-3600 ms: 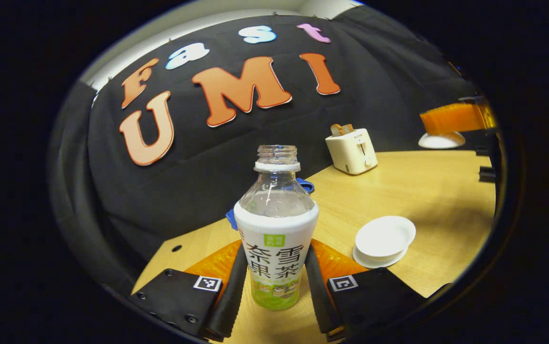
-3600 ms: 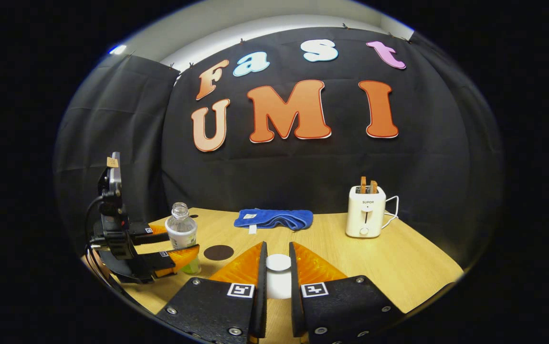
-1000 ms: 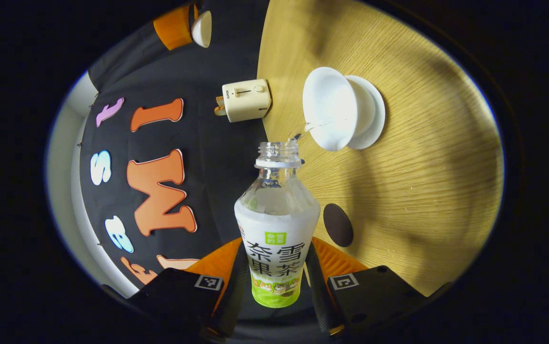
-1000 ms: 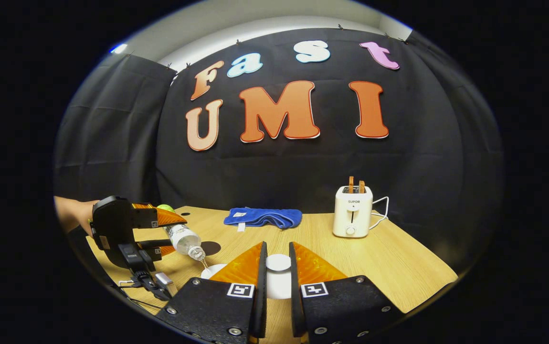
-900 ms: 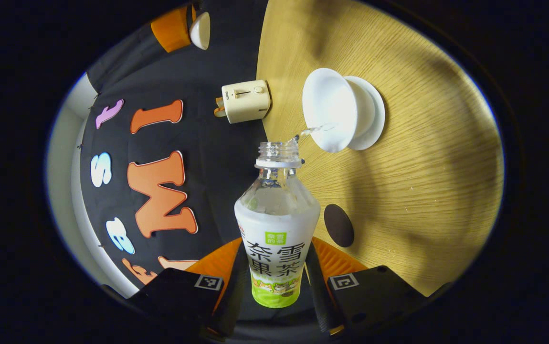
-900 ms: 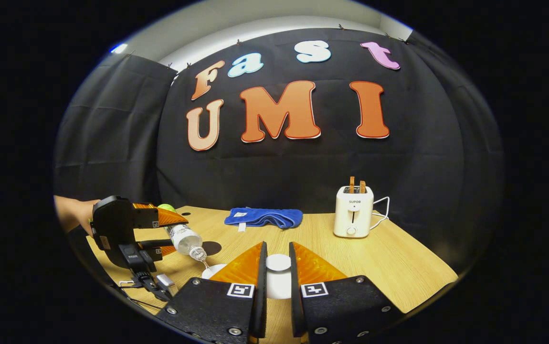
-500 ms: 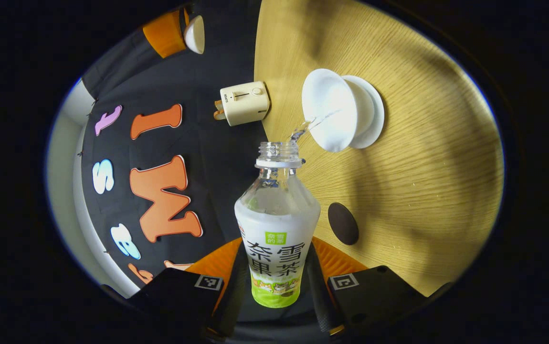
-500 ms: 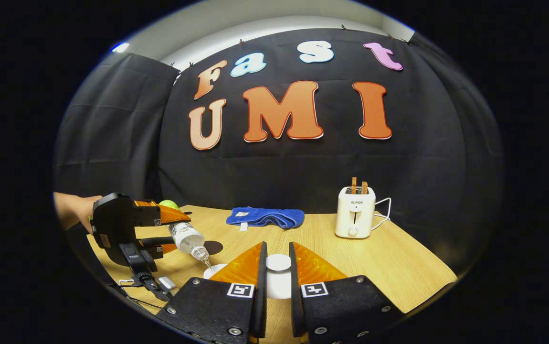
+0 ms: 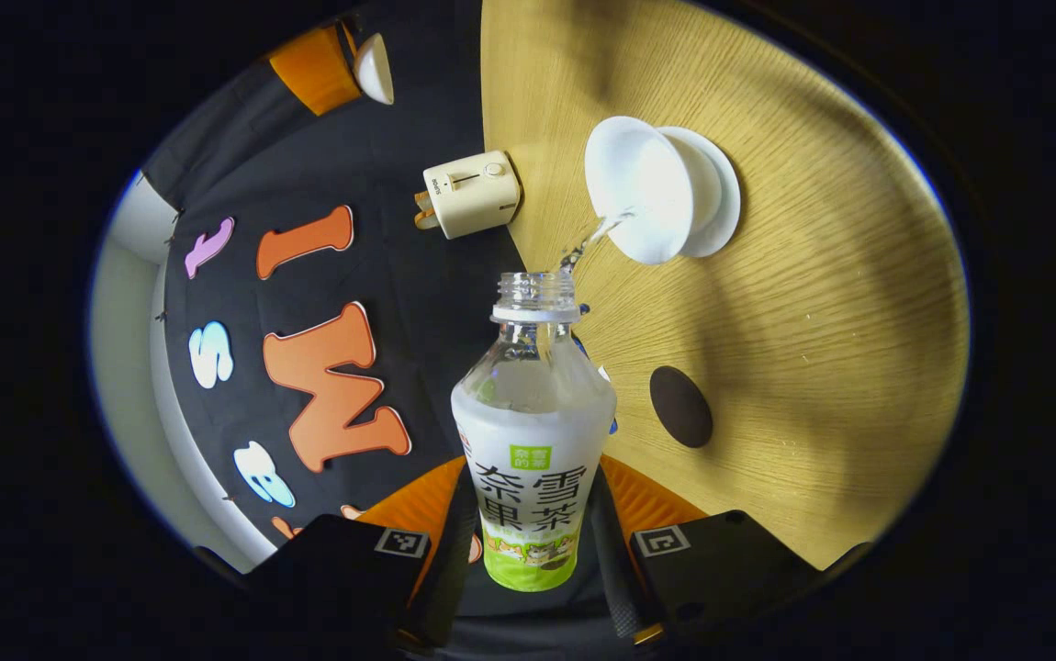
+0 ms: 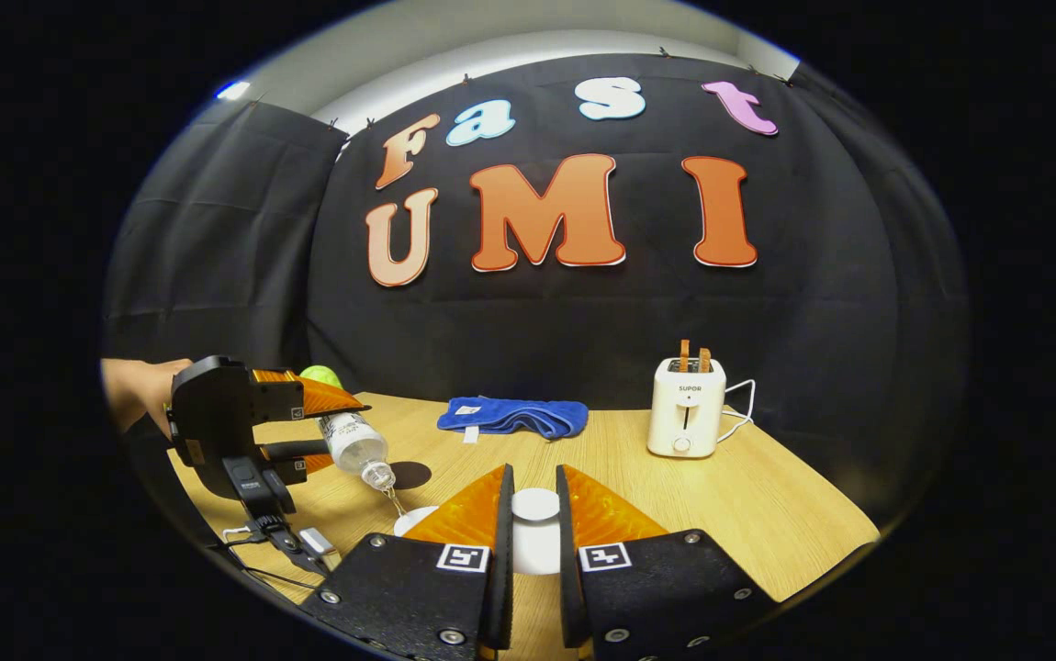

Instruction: Open the teacup lid with one hand, grasp the water bottle and pour water into the teacup with the other hand; after pouring, place the water bottle on the coaster and then close the teacup lid.

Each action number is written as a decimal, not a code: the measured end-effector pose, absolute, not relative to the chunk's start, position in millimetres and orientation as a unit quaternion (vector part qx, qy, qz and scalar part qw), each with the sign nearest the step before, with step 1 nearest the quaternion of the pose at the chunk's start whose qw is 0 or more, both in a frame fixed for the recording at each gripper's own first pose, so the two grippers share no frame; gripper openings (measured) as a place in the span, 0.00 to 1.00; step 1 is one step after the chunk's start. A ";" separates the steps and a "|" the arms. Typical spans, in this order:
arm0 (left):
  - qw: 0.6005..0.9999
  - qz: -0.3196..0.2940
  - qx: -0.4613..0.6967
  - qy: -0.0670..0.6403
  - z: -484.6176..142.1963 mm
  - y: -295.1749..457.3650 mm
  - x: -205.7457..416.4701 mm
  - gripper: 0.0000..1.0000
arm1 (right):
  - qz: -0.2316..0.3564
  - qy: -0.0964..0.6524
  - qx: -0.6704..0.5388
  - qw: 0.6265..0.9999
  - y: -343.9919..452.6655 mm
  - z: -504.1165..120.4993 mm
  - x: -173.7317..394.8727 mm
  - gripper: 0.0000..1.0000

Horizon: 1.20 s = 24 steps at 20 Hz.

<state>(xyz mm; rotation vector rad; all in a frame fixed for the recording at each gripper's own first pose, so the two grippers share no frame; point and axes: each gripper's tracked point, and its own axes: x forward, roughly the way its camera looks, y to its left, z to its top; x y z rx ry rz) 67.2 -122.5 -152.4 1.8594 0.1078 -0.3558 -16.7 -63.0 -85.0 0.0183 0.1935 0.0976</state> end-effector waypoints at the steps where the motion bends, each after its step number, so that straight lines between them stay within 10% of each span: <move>1: 0.579 -0.151 0.800 0.047 -150.3 -122.0 67.6 0.66 | 0.048 0.096 0.009 0.994 -63.2 -84.6 -16.4 0.21; 24: 0.512 -0.132 0.848 0.023 -125.5 -129.8 70.6 0.65 | 0.068 0.103 -0.004 0.992 -45.5 -85.8 -10.1 0.21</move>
